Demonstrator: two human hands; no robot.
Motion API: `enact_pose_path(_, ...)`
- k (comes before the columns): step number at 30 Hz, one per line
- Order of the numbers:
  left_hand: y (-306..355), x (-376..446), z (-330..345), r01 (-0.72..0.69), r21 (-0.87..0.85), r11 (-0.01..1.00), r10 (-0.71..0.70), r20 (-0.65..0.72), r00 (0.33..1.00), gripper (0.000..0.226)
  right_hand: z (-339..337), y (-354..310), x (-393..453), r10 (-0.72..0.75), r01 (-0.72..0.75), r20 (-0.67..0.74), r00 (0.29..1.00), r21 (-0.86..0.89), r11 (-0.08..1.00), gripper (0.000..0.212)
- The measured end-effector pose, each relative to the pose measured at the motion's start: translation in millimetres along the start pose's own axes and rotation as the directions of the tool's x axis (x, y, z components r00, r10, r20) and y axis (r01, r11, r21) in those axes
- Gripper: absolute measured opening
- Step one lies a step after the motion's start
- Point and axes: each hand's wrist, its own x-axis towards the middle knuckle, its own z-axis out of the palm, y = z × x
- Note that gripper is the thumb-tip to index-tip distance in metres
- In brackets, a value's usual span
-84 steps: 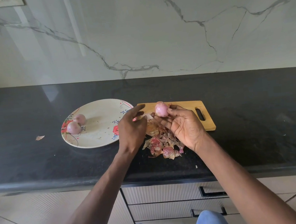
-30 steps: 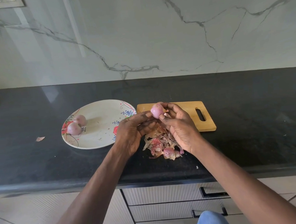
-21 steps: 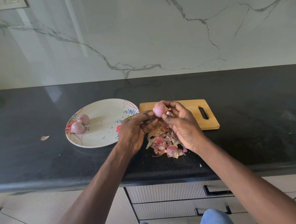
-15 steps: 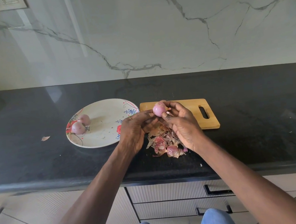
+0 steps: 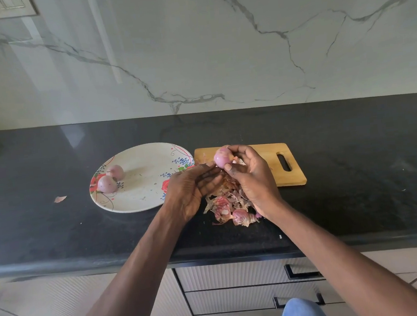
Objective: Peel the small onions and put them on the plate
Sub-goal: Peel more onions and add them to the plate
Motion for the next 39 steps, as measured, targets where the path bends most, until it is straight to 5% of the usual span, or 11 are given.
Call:
enact_pose_path(16, -1, -1, -2, -0.096, 0.114, 0.989, 0.096, 0.001, 0.995, 0.006, -1, 4, -2, -0.136, 0.146, 0.058, 0.989, -0.220, 0.964, 0.040)
enact_pose_path(27, -7, -3, 5, -0.331, 0.249, 0.910, 0.335, 0.026, 0.942, 0.014, -2, 4, 3, 0.047, -0.047, -0.005, 0.999, 0.009, 0.999, 0.034)
enact_pose_path(39, -11, -6, 4, -0.403, 0.385, 0.830, 0.395, 0.103, 0.913, 0.010, -1, -3, 3, 0.208, -0.200, 0.000, 0.978, 0.264, 0.944, 0.029)
